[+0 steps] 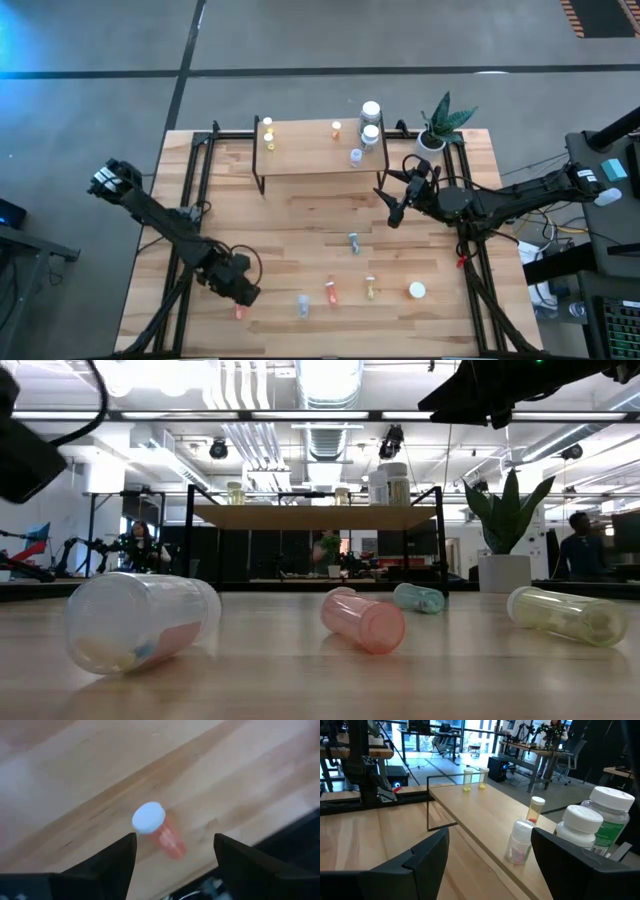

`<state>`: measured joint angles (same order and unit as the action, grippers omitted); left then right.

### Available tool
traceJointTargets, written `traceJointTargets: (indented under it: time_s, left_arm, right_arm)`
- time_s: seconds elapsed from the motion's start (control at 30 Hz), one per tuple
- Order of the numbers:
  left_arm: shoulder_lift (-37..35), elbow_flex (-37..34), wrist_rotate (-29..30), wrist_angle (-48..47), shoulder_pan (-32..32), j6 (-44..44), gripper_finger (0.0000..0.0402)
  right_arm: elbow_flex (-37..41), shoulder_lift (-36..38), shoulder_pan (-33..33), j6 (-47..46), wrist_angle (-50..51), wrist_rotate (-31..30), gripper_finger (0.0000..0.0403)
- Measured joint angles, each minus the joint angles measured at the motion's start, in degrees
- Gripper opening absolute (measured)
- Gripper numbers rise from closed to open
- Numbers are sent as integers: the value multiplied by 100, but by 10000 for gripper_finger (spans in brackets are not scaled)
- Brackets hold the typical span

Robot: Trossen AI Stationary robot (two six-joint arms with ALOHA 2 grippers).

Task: Pick and place medicine bottles onto shelf by color
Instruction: Put the pink pill bottle on the shelf

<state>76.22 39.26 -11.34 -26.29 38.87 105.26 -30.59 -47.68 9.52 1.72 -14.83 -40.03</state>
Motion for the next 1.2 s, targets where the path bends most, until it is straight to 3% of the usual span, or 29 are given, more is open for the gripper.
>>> traceJointTargets:
  time_s: [0.43,0.87,1.0,1.2]
  left_arm:
    - [916,-51,-49,457,174,668,243]
    - [927,-59,-156,335,202,312,97]
    - [794,-71,36,330,198,110,93]
    - [375,-76,858,324,110,-238,106]
  right_arm:
    - [0,0,87,-66,-2,4,271]
    - [0,0,286,-200,-42,0,265]
    - [0,0,298,-222,-42,0,265]
    - [0,0,299,-283,-40,0,263]
